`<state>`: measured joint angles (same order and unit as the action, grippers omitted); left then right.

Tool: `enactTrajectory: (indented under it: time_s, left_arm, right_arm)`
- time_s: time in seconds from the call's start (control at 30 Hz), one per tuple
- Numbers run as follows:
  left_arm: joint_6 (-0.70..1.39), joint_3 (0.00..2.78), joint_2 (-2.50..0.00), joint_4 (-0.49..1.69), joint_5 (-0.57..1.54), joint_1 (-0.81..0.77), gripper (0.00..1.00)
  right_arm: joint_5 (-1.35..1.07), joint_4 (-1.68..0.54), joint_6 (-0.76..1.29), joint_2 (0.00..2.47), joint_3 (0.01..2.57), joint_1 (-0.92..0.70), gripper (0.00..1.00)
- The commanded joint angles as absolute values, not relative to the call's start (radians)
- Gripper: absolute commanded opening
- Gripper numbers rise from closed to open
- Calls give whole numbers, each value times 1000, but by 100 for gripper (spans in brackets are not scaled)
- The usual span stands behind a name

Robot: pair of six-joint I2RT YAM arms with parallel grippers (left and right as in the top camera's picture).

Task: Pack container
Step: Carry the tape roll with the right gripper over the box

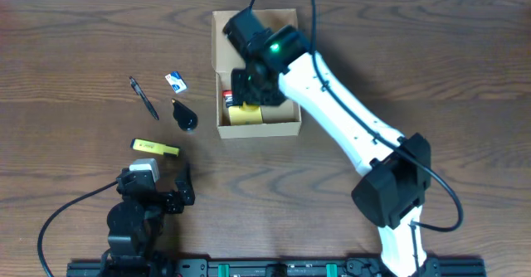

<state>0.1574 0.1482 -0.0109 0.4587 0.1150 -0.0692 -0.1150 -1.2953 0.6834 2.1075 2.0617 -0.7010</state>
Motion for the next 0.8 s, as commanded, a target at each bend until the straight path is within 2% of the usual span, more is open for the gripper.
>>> enactTrajectory:
  time_s: [0.0, 0.17, 0.33, 0.77]
  left_arm:
    - [154, 130, -4, 455, 101, -73, 96]
    - [154, 130, -4, 455, 101, -73, 95]
    - [154, 130, -4, 455, 101, -73, 95]
    - [154, 130, -4, 455, 101, -73, 95]
  right_arm:
    - [-67, -1357, 816, 2106, 2076, -730, 1]
    - [71, -1430, 939, 2106, 2075, -745, 1]
    - [166, -1456, 939, 2106, 2065, -740, 1]
    - [237, -1400, 892, 2106, 1983, -677, 1]
